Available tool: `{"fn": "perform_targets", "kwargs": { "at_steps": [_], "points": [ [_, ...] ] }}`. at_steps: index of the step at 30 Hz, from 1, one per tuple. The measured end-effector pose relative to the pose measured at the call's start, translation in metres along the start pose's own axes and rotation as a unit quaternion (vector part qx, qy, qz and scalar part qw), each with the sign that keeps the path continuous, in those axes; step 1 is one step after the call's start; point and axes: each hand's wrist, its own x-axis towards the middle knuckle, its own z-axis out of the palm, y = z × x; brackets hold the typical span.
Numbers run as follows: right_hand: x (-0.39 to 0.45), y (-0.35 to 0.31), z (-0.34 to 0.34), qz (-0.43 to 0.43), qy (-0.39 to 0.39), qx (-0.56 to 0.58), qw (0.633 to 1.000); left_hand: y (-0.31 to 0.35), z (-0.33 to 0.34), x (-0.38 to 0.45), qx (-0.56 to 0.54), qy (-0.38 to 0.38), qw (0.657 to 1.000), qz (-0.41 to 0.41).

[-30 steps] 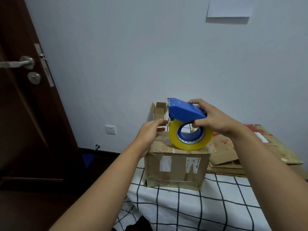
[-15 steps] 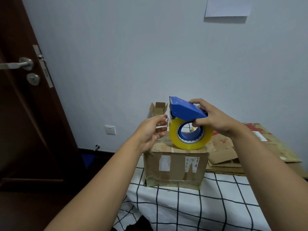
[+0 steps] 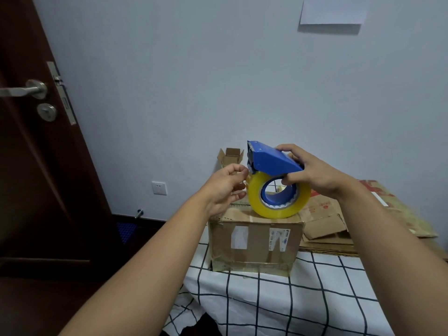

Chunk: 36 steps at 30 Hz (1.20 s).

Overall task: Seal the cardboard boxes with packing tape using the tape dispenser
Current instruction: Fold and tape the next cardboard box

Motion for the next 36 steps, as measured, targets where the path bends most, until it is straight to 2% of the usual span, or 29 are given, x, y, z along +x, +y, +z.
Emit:
{"fn": "perform_targets", "kwargs": {
  "at_steps": [4,12,19,26,36],
  "points": [
    [0.0,0.0,0.0,0.004,-0.003,-0.001,1.0,0.001,-0.003,0.004,0.05,-0.013,0.998,0.023],
    [0.004,0.004,-0.001,0.0,0.0,0.003,1.0,0.012,-0.013,0.01,0.178,0.032,0.982,0.063],
    [0.002,0.001,0.001,0.005,0.003,0.006,1.0,0.025,-0.022,0.011,0.057,-0.022,0.998,-0.007],
    [0.002,-0.001,0.003,0.005,0.004,0.01,1.0,0.022,-0.025,0.008,-0.051,-0.02,0.996,-0.073],
    [0.003,-0.005,0.004,0.002,-0.007,-0.001,1.0,0.02,-0.021,0.001,0.013,-0.007,0.998,-0.067]
  ]
}}
